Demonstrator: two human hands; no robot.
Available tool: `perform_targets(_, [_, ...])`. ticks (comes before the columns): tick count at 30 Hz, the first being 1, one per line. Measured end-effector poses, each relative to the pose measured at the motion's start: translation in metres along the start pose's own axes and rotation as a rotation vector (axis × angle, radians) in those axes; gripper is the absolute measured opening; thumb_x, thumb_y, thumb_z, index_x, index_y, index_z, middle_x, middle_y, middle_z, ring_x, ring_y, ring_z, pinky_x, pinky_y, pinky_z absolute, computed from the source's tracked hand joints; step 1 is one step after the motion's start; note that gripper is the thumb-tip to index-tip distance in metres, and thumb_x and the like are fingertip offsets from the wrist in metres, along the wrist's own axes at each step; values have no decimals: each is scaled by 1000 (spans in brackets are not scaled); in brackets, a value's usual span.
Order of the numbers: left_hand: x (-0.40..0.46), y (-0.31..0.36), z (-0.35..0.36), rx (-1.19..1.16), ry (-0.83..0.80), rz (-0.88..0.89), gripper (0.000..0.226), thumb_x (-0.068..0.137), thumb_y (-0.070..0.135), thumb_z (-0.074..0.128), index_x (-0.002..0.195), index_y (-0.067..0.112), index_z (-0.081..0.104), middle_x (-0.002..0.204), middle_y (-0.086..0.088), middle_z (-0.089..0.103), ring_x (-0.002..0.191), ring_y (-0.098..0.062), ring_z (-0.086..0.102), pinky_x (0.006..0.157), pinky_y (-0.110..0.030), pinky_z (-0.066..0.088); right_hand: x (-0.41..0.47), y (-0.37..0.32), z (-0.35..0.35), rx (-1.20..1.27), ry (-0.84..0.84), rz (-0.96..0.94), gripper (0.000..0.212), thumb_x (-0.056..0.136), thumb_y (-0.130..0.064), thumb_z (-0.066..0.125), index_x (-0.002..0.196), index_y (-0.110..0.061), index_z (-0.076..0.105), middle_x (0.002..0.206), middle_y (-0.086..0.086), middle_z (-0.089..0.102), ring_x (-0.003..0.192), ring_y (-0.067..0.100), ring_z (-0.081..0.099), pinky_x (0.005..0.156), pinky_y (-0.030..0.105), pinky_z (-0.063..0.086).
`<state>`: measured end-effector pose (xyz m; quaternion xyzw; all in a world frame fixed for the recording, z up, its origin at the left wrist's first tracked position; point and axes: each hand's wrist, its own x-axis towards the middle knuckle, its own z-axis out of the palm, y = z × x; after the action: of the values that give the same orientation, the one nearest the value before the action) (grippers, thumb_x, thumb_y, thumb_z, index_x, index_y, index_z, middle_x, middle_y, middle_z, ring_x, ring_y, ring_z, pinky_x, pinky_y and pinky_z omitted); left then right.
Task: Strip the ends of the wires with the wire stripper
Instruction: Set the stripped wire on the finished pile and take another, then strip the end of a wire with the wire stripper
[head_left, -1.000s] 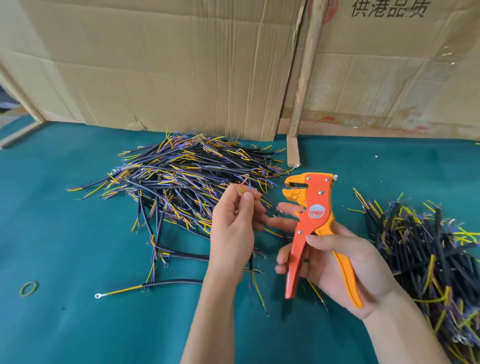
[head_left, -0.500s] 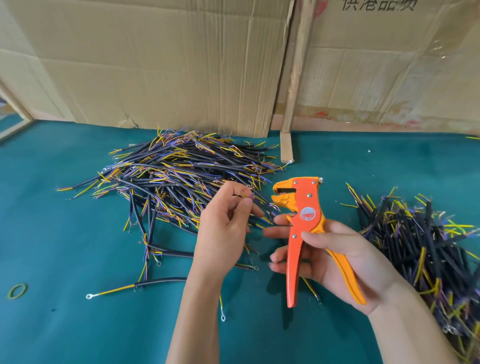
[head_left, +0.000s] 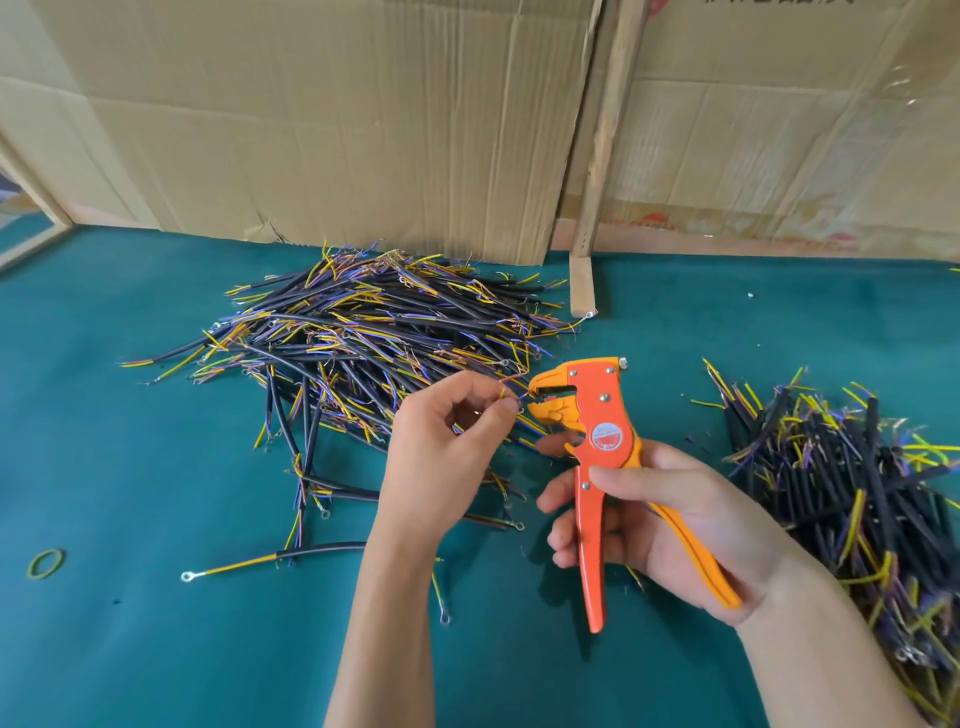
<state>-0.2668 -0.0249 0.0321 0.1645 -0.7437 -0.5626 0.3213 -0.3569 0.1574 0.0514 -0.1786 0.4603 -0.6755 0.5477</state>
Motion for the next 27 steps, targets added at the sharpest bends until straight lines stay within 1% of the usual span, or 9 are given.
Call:
perform_targets(3, [0,1,0,-18,-22,-13,7,85,24,66,80,23,71,74,-7,65,66,-14,47,63,-31,38,-2,-1,1,-21,-28,-6,50,84,-14,74,130,0,62,103,31,66,82,41,69,75,48,57])
perform_targets(4, [0,2,0,-12,-29,-17,8,85,24,65,80,23,71,73,-9,64,64,-13,46,62,-30,37,-2,-1,1,-26,-28,-8,49,83,-13,75,129,1,63,101,30,66,81,41,68,74,48,57])
perform_targets(6, [0,2,0,13,-34,-20,8,84,24,65,80,23,72,73,-10,65,64,-12,47,62,-30,39,-3,-1,1,-34,-17,-8,49,81,-10,75,127,1,64,96,29,64,78,41,66,72,48,57])
perform_targets(10, [-2,3,1,67,-12,-29,8,81,25,68,77,22,74,70,-3,67,64,-10,51,64,-29,44,-3,-1,2,-39,1,2,43,84,-5,70,126,3,64,90,26,61,73,39,62,69,48,56])
perform_targets(14, [-2,3,0,83,7,-41,7,79,25,69,77,24,76,70,2,70,64,-8,56,65,-25,47,-3,-1,5,-51,15,21,47,82,-8,72,126,5,62,86,24,58,70,38,60,65,46,56])
perform_targets(17, [-1,3,-1,81,21,-43,7,79,25,71,79,24,78,70,2,71,64,-8,57,64,-25,47,-2,0,6,-42,31,15,47,82,-9,72,126,6,62,83,22,57,66,36,59,62,45,55])
perform_targets(22, [-1,2,0,89,40,-41,11,84,18,73,80,26,79,72,4,72,65,-7,58,62,-24,47,-3,-1,6,-47,38,7,41,82,-12,72,120,4,66,78,19,55,61,33,58,58,42,54])
perform_targets(25, [-1,3,0,90,41,-36,15,84,16,74,82,29,80,67,12,64,60,-3,52,59,-17,39,-1,0,6,-48,33,8,41,82,-14,73,119,3,67,77,18,54,61,32,57,57,41,54])
perform_targets(27, [-1,3,0,90,41,-26,15,83,17,73,83,30,81,66,11,60,60,-2,50,59,-18,38,-1,-1,6,-45,25,0,41,83,-14,73,119,3,67,77,18,55,61,32,57,57,40,54])
